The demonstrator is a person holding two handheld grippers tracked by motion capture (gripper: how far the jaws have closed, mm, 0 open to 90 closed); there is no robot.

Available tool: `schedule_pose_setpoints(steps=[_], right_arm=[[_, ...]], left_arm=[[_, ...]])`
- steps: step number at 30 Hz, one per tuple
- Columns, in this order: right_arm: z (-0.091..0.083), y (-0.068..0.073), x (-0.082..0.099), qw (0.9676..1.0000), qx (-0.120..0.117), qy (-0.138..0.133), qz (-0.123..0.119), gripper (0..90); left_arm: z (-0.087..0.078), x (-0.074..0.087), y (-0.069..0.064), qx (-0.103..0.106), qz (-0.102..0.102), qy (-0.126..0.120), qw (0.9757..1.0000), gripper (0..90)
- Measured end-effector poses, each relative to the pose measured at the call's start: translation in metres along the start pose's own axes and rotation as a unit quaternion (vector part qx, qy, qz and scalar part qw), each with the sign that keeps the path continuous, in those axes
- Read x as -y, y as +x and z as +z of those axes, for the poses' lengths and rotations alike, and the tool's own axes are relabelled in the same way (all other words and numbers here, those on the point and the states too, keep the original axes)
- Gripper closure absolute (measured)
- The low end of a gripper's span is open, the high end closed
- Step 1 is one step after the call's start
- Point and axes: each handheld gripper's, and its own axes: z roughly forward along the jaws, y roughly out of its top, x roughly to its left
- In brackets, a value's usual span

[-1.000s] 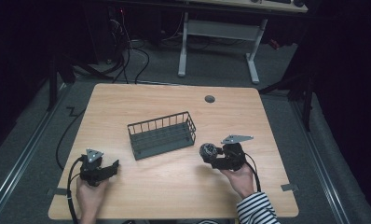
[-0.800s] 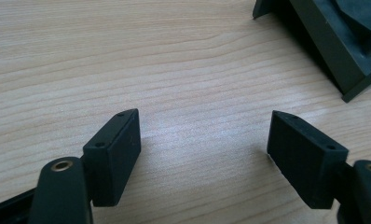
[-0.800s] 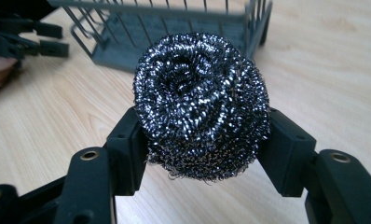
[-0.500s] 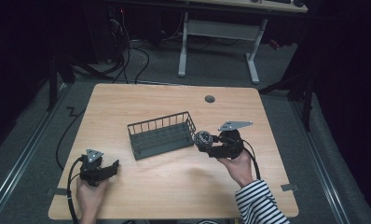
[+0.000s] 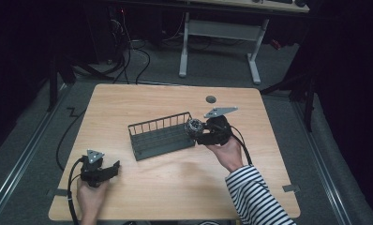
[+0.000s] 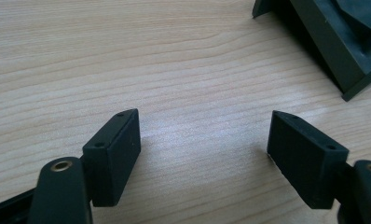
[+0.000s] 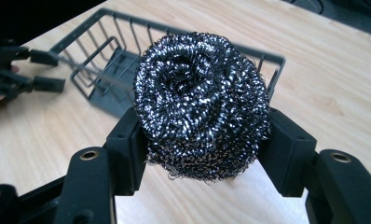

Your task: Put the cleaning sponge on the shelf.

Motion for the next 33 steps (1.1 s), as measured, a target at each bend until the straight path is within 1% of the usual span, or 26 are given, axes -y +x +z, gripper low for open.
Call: schedule_pose_setpoints(steps=[1,2,3,4,6,7,8,9,12,14,15,17,18,20,21,22,24,26,28,33], right_arm=[[0.002,0.000,-0.004,1.0000,0.002,0.003,0.000,39.8],[0.009,0.001,-0.011,0.9999,0.006,0.010,-0.004,39.8],[0.009,0.001,-0.011,0.9999,0.006,0.010,-0.004,39.8],[0.015,0.000,-0.016,0.9999,0.005,0.015,-0.006,39.7],[0.017,0.001,-0.018,0.9998,0.006,0.018,-0.007,39.7],[0.026,0.001,-0.024,0.9997,0.007,0.021,-0.007,39.7],[0.029,0.001,-0.026,0.9997,0.007,0.021,-0.005,39.7],[0.029,0.001,-0.026,0.9997,0.007,0.021,-0.005,39.7],[0.045,0.002,-0.032,0.9996,0.007,0.028,0.001,39.6],[0.047,0.002,-0.033,0.9995,0.007,0.031,0.000,39.5],[0.057,0.001,-0.033,0.9991,0.007,0.043,0.003,39.5],[0.060,0.001,-0.033,0.9989,0.008,0.047,0.003,39.3],[0.069,0.000,-0.033,0.9982,0.011,0.059,0.004,39.2],[0.070,0.000,-0.033,0.9980,0.011,0.062,0.006,39.1],[0.075,0.000,-0.033,0.9976,0.013,0.068,0.007,39.0],[0.082,-0.001,-0.033,0.9965,0.019,0.081,0.008,38.7],[0.085,-0.001,-0.032,0.9963,0.020,0.084,0.004,38.6],[0.091,0.001,-0.032,0.9951,0.023,0.096,0.001,38.0],[0.093,0.000,-0.033,0.9949,0.023,0.098,0.001,37.5],[0.096,0.000,-0.034,0.9943,0.023,0.104,0.005,36.3]], left_arm=[[0.000,0.000,0.000,0.000,0.000,0.000,1.0000,26.0],[0.000,0.000,0.000,0.000,0.000,0.000,1.0000,26.0],[0.000,0.000,0.000,0.000,0.000,0.000,1.0000,26.0],[0.000,0.000,0.000,0.001,0.000,0.000,1.0000,26.0],[0.000,0.000,0.000,0.000,0.000,0.000,1.0000,26.0],[0.000,0.000,0.000,0.000,0.000,0.000,1.0000,26.1],[0.000,0.000,0.000,0.000,0.001,0.000,1.0000,26.1],[0.000,0.000,0.000,0.000,0.001,0.000,1.0000,26.1],[0.000,0.000,0.000,0.001,0.001,0.000,1.0000,26.1],[0.000,0.000,0.000,0.000,0.001,-0.001,1.0000,26.1],[0.000,0.000,0.000,0.002,0.001,0.000,1.0000,25.8],[0.000,0.000,-0.001,0.002,0.002,-0.001,1.0000,25.6],[0.000,0.000,-0.001,0.002,0.002,-0.001,1.0000,25.7],[0.000,0.000,0.000,0.003,0.002,0.000,1.0000,25.7],[0.000,0.000,0.000,0.003,0.002,0.000,1.0000,25.7],[0.000,0.000,0.000,0.003,0.002,0.000,1.0000,25.6],[0.000,0.000,-0.001,0.003,0.002,-0.001,1.0000,25.6],[0.000,0.000,-0.002,0.000,0.005,0.001,1.0000,25.8],[0.001,0.000,-0.003,-0.005,0.011,0.002,0.9999,25.7],[0.001,0.000,-0.003,-0.005,0.010,0.002,0.9999,25.7]])
